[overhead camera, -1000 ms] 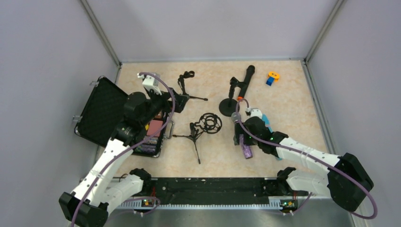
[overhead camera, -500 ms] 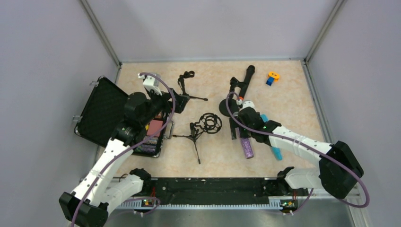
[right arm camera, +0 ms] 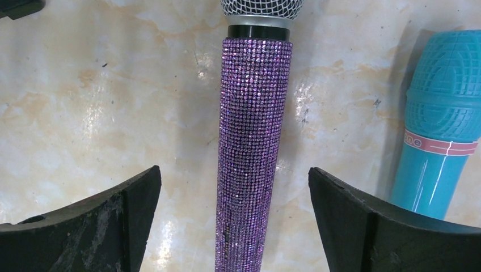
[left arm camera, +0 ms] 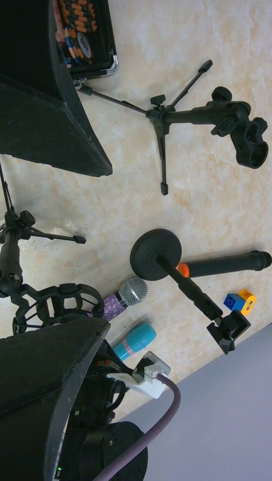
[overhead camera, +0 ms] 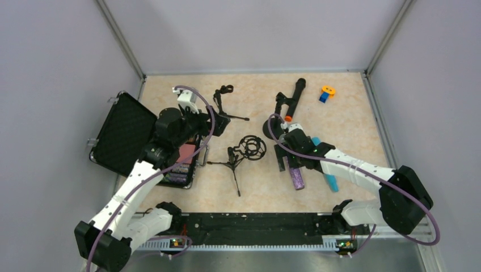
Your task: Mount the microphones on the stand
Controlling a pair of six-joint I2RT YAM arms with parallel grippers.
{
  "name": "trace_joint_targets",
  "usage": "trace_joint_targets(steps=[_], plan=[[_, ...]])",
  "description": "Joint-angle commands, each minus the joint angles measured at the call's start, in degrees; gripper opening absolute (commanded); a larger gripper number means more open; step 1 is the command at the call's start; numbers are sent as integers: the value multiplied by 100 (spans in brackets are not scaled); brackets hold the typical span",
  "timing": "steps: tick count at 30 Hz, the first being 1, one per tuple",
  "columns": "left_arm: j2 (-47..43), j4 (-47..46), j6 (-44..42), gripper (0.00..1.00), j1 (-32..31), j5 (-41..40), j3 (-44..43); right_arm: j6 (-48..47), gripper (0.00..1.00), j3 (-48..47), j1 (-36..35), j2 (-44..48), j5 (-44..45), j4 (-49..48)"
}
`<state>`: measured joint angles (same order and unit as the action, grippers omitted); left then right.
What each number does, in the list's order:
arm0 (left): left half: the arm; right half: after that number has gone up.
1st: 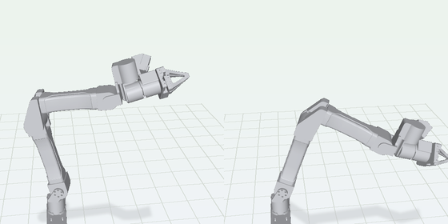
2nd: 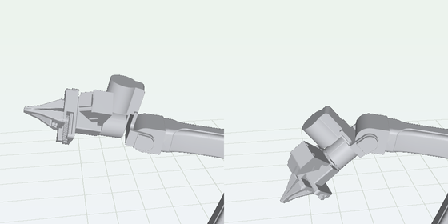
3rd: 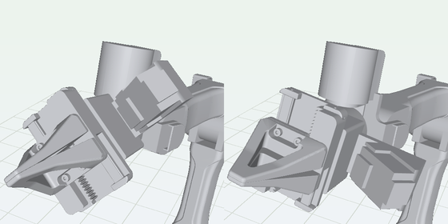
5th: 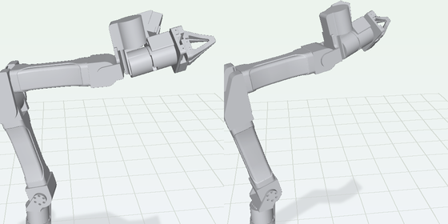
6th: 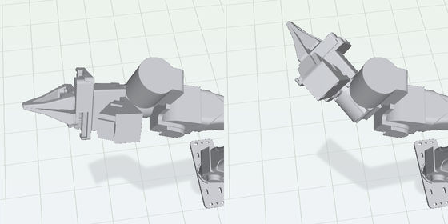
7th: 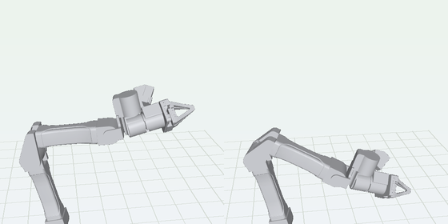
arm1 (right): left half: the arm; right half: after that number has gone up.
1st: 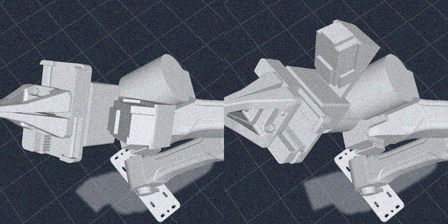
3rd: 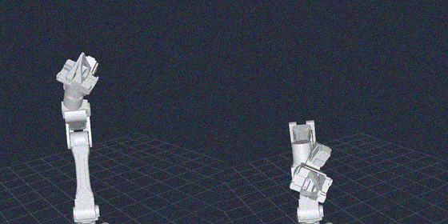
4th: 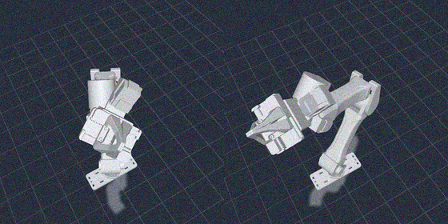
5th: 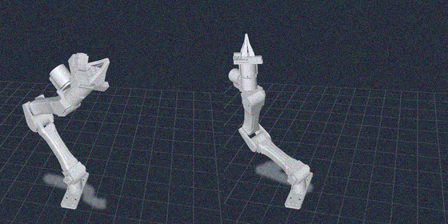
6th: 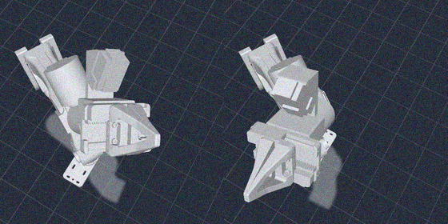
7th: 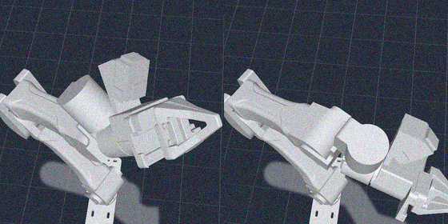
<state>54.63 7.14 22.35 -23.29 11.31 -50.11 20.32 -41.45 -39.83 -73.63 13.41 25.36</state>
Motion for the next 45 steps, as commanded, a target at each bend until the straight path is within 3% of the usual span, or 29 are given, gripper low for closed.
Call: trace_joint_targets(steps=[1, 7, 16, 31, 33, 37, 41, 45], plan=[[-13, -212, 8, 99, -5, 159, -32, -188, 99, -247, 88, -27, -185, 28], [-12, -253, 94, 99, -7, 219, 27, -268, 94, -423, 90, -326, -331, 28], [-145, -154, 116, 99, -9, 219, 68, -217, 80, -994, 162, -1057, 342, 194], [-259, -162, 134, 99, -9, 195, 173, -414, 62, -997, 512, -1941, -69, -251], [-295, -145, 139, 99, -9, 203, 166, -420, 54, -1005, 524, -2019, -173, -271], [-378, -145, 123, 99, -9, 134, 200, -421, 23, -996, 529, -1979, -244, -310], [-389, -156, 112, 99, -9, 73, 203, -423, 0, -1048, 536, -1852, -250, -261], [-358, -123, 121, 99, -7, 113, 175, -440, 0, -1118, 538, -1633, -209, -247]])
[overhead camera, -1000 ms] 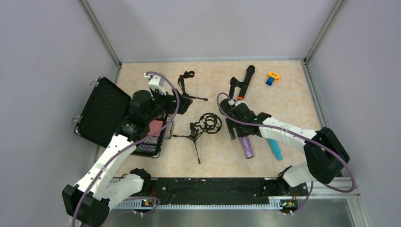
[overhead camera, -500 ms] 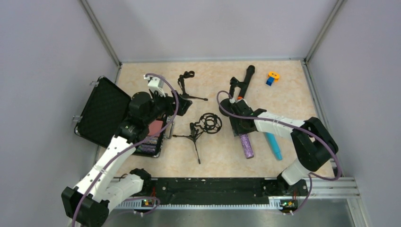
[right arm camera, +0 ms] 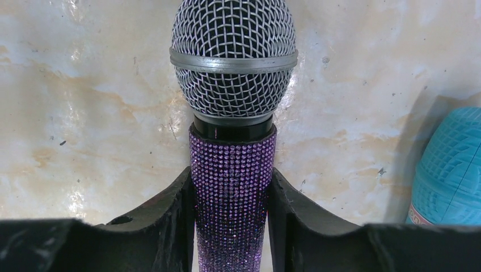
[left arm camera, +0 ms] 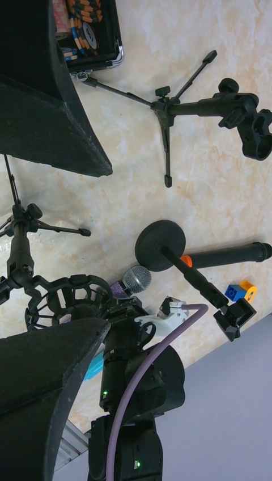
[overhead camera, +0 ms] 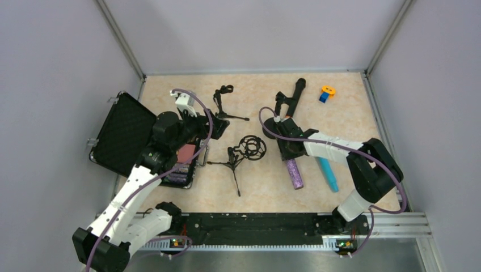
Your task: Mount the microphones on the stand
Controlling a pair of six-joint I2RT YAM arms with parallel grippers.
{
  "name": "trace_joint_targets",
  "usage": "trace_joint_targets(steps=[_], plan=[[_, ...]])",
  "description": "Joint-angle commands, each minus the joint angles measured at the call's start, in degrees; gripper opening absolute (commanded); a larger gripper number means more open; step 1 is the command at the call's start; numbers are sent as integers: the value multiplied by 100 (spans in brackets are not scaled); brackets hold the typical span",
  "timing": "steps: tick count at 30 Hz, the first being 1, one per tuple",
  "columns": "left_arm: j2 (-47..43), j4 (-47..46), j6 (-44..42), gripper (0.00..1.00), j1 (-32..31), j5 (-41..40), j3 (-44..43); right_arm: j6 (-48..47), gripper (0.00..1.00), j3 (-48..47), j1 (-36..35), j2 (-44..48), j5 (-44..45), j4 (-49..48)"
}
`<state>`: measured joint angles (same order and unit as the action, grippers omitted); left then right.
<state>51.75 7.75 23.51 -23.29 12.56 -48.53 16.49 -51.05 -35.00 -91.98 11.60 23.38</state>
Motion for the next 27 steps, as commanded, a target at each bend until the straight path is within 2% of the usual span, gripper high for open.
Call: trace_joint_targets(steps=[1, 8, 17, 27], plan=[[-61, -167, 19, 99, -4, -1, 14, -56, 0, -174, 54, 287, -28, -46], [-138, 42, 441, 99, -9, 36, 58, -100, 0, 17, 51, 1374, -221, -333], [-83, 965, 1115, 99, -9, 56, 204, 1, 0, 736, 55, 2885, -1025, -1153], [-232, 559, 1256, 99, -8, 541, 672, 654, 0, 1172, 55, 3768, -1991, -1340]])
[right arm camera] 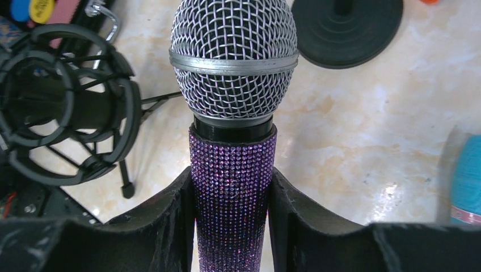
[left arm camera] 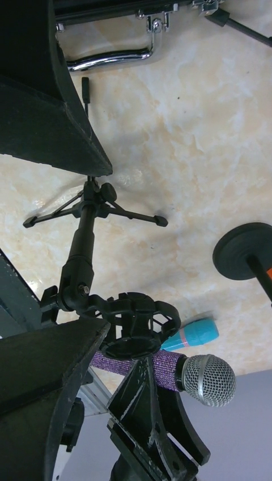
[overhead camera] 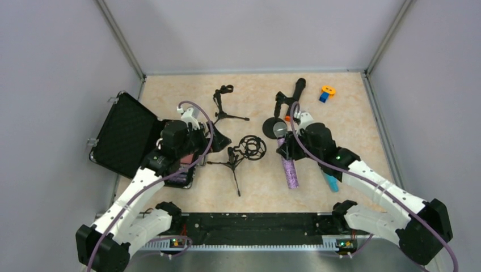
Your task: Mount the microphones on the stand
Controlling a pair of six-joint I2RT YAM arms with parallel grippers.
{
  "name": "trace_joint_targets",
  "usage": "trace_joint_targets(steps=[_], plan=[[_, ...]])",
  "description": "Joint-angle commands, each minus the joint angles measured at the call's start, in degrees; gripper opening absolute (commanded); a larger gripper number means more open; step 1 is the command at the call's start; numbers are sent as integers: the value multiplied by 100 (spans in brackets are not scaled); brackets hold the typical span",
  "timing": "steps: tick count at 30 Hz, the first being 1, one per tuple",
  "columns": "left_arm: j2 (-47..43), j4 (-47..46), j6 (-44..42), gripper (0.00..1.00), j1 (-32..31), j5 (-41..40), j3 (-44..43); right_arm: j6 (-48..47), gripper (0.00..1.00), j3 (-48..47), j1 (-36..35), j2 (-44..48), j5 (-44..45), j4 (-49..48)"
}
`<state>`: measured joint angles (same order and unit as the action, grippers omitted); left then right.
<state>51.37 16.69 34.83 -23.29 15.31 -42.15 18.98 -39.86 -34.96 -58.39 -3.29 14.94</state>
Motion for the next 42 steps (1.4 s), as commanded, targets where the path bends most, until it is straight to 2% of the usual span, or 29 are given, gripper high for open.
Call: trace_joint_targets(steps=[1, 8, 16, 26, 35, 42], plan=[[-240, -347, 83, 99, -2, 290, 50, 507, 0, 121, 51, 488, -546, -592], [-461, -640, -41, 99, -7, 462, 287, 707, 0, 418, 48, 931, -655, -925], [-256, -1401, -62, 99, -3, 661, 550, 692, 0, 675, 55, 1014, -779, -1755], [-628, -2402, 278, 99, -7, 1212, 622, 694, 0, 407, 50, 1058, -1660, -2828], [-538, -2912, 450, 99, -58, 2335, 330, 1038, 0, 465, 51, 1119, -2520, -4680], [-72, -3490, 385, 99, -569, 2817, 66, 1494, 0, 77, 25, 815, -2778, -4898]])
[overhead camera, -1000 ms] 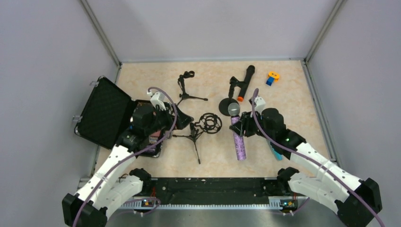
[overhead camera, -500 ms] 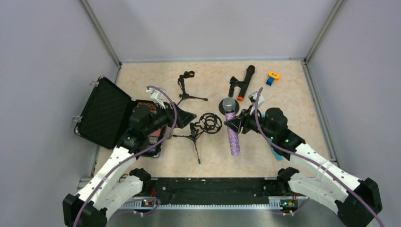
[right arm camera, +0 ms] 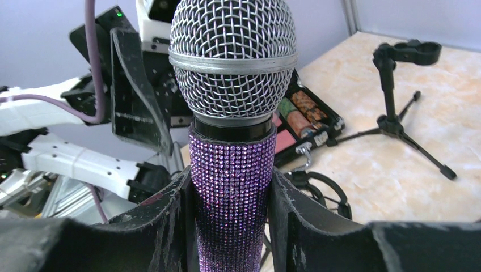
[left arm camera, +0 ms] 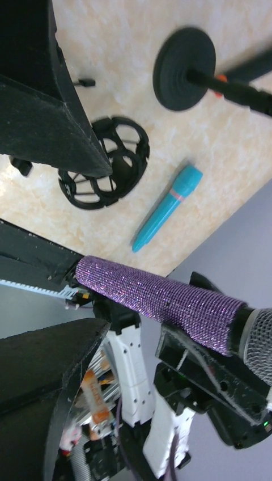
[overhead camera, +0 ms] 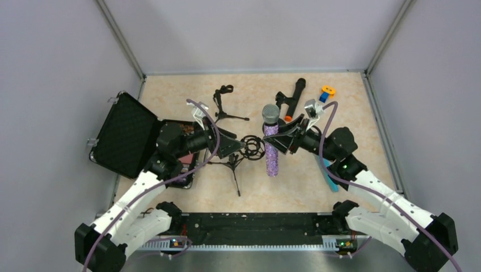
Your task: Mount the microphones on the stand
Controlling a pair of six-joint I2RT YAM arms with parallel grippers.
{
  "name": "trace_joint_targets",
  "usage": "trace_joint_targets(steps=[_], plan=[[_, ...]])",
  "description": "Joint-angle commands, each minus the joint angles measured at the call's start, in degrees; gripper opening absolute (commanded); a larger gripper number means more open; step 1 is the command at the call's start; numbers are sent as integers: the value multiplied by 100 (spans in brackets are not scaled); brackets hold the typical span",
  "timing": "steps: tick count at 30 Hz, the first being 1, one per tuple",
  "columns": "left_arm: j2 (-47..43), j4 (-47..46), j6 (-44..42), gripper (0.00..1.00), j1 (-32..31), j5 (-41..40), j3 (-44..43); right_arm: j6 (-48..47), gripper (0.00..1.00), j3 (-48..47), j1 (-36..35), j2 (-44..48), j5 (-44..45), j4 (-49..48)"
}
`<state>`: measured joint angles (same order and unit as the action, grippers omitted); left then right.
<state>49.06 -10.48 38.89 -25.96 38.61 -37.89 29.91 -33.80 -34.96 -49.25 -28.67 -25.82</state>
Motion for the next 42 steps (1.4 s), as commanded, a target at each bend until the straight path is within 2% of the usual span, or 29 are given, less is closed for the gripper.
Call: trace_joint_targets(steps=[1, 10, 15, 20, 24, 27, 29, 31, 33, 34, 35, 39, 42], plan=[[203, -815, -75, 99, -429, 479, -429, 555, 0, -565, 20, -108, -170, -886], [628, -1083, -393, 96, -1505, 115, -637, 1190, 0, -566, -79, -25, 716, -1334], [1094, -961, -639, 94, -1929, -154, -842, 1401, 0, -609, -98, -25, 848, -1225], [1449, -1099, -734, 90, -2243, -472, -922, 1437, 0, -585, -106, -44, 1001, -1148], [1652, -1102, -839, 81, -2388, -571, -1001, 1504, 0, -567, -115, -48, 1044, -1132], [1788, -1152, -842, 69, -2421, -594, -1033, 1518, 0, -542, -111, -57, 1109, -1042], [1844, -1184, -803, 48, -2423, -655, -1004, 1518, 0, -517, -116, -102, 1105, -1028], [1859, -1195, -748, 16, -2428, -759, -965, 1520, 0, -514, -115, -132, 1071, -999], [1824, -1189, -720, 0, -2423, -911, -910, 1470, 0, -516, -111, -150, 1057, -942], [1780, -1179, -709, 0, -2426, -1016, -867, 1415, 1, -518, -114, -146, 1022, -884], [1696, -1164, -714, 0, -2428, -1140, -814, 1306, 9, -545, -113, -149, 942, -799], [1383, -907, -864, 0, -2424, -1540, -700, 653, 53, -959, -108, -254, 403, 174], [1193, -704, -1004, 0, -2423, -1702, -661, 508, 76, -1132, -65, -365, 184, 580]])
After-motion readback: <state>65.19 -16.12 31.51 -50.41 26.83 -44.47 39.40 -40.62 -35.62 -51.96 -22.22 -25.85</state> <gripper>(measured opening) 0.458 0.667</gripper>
